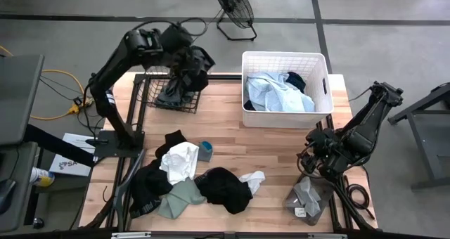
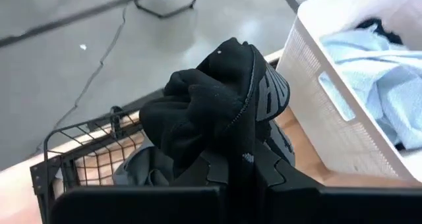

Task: Pick & Place Cloths
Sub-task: Put the top black boxer shorts into the black wire basket

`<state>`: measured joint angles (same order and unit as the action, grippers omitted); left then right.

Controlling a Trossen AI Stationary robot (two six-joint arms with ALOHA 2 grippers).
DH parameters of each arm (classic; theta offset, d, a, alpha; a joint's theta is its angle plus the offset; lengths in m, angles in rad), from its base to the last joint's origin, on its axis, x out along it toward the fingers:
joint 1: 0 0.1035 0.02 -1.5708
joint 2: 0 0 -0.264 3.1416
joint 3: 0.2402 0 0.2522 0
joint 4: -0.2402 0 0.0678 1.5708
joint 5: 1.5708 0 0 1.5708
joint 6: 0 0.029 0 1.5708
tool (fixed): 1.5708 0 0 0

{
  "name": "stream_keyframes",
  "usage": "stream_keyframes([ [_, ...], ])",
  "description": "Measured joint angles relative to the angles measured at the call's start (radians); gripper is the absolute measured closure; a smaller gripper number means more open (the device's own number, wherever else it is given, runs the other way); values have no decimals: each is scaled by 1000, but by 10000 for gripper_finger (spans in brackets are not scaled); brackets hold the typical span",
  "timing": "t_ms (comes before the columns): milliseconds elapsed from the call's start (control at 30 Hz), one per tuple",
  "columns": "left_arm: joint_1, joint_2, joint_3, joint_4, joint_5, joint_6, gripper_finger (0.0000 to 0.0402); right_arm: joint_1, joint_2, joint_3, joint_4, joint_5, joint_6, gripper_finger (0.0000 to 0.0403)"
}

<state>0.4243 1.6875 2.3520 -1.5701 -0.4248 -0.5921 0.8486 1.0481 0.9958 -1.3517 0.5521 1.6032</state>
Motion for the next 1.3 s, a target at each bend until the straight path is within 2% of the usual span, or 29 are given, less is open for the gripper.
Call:
stream_keyframes([
  [233,146,-2,-82,-1,149,119,394,0,0,0,0,0,4,133],
  [400,243,-20,-161,0,173,194,394,0,0,0,-3,0,23,133],
  [633,342,-82,-290,1,212,195,394,0,0,0,-7,0,53,133],
  [867,415,-172,-515,0,217,145,394,0,0,0,-15,26,89,133],
  [1133,504,-275,-771,-1,172,113,394,0,0,0,-31,52,162,133],
  [1300,518,-301,-827,2,129,134,394,0,0,0,-35,57,206,133],
])
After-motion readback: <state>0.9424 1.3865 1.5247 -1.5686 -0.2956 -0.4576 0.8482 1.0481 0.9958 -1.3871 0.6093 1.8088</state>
